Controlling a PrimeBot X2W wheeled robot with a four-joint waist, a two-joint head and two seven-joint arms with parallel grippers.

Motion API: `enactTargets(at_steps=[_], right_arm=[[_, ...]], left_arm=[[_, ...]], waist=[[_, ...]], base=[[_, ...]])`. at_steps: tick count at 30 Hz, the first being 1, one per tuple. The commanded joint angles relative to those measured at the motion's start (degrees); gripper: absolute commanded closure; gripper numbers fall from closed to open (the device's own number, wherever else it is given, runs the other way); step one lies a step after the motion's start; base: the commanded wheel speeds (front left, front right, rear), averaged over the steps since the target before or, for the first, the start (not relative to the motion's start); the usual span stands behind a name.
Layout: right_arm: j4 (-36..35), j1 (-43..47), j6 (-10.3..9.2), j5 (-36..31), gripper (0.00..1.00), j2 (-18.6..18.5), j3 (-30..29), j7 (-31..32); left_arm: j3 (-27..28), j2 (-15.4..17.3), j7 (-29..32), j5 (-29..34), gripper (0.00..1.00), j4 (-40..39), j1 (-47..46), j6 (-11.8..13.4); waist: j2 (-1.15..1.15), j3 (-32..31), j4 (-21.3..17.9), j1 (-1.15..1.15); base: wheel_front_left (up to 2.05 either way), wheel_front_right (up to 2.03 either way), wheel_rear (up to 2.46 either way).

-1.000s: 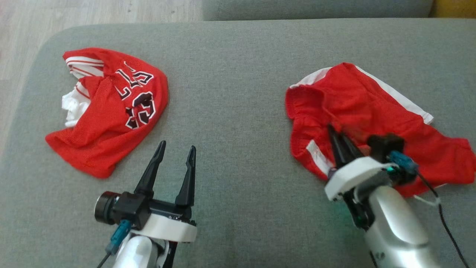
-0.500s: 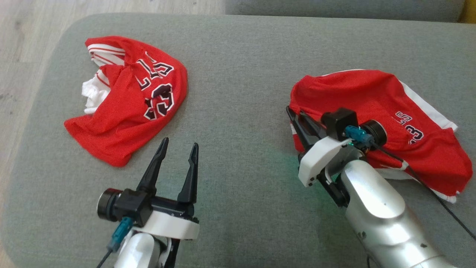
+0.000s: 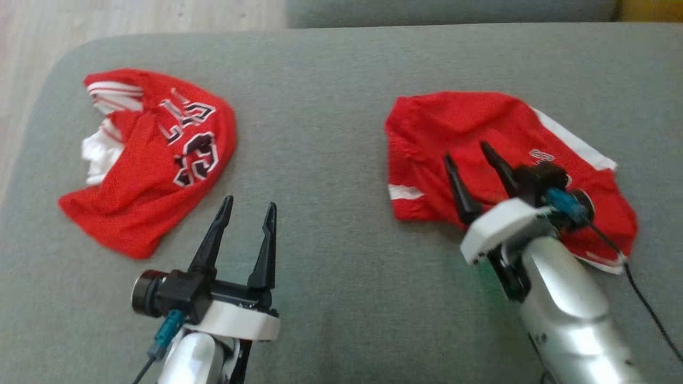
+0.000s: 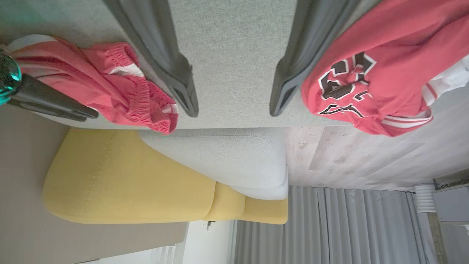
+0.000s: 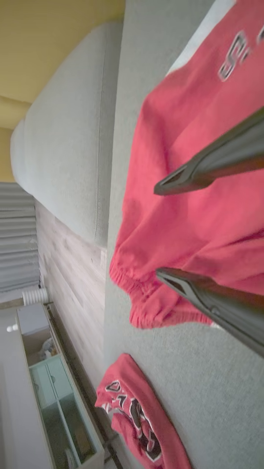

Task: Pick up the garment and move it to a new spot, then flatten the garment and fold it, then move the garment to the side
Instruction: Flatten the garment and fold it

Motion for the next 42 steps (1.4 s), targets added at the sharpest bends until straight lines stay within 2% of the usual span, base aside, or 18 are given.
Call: enactTargets(at_steps=[1,6,13,19,23,33,42], right_arm=[[-2.38,1.68,-0.04,0.41,0.0,0.58,-0.89,-1.1],[-6.41,7.59,-0.04,0.7,0.0,0.58,-6.83,-2.37],[-13.34,16.5,-0.04,1.38,0.0,0.58,-10.89,-3.05],[-16.99,19.02,-0.04,1.03,0.0,0.58,-11.33,-2.76],[-18.38,19.45,-0.04,-0.83,0.0,0.58,-14.34,-1.62],[-15.57,21.82,-0.04,-3.77,0.0,0.58,-24.92,1.77],[-9.48,19.41,-0.04,-2.79,0.0,0.58,-26.2,2.92]], left_arm=[[2.57,-0.05,-0.55,0.44,0.0,-1.58,-1.4,-0.18],[3.01,-0.05,-0.55,0.55,0.0,-1.63,-0.59,-0.2],[2.97,-0.05,-0.55,0.66,0.0,-1.7,0.33,-0.27],[2.29,-0.05,-0.55,0.68,0.0,-1.62,0.2,-0.49],[1.89,-0.05,-0.55,0.55,0.0,-1.7,0.04,-0.57],[1.46,-0.05,-0.55,0.97,0.0,-1.6,-0.69,-0.89],[1.35,-0.05,-0.55,1.42,0.0,-1.32,-1.7,-1.22]], waist=[[0.0,-1.16,-2.34,0.0],[0.0,-2.62,-4.99,0.0],[0.0,-3.68,-7.07,0.0],[0.0,-3.68,-7.16,0.0],[0.0,-3.37,-6.52,0.0],[0.0,-1.48,-7.63,0.0],[0.0,-0.13,-8.0,0.0]], base=[[0.0,0.0,0.0],[0.0,0.0,0.0],[0.0,0.0,0.0],[0.0,0.0,0.0],[0.0,0.0,0.0],[0.0,0.0,0.0],[0.0,0.0,0.0]])
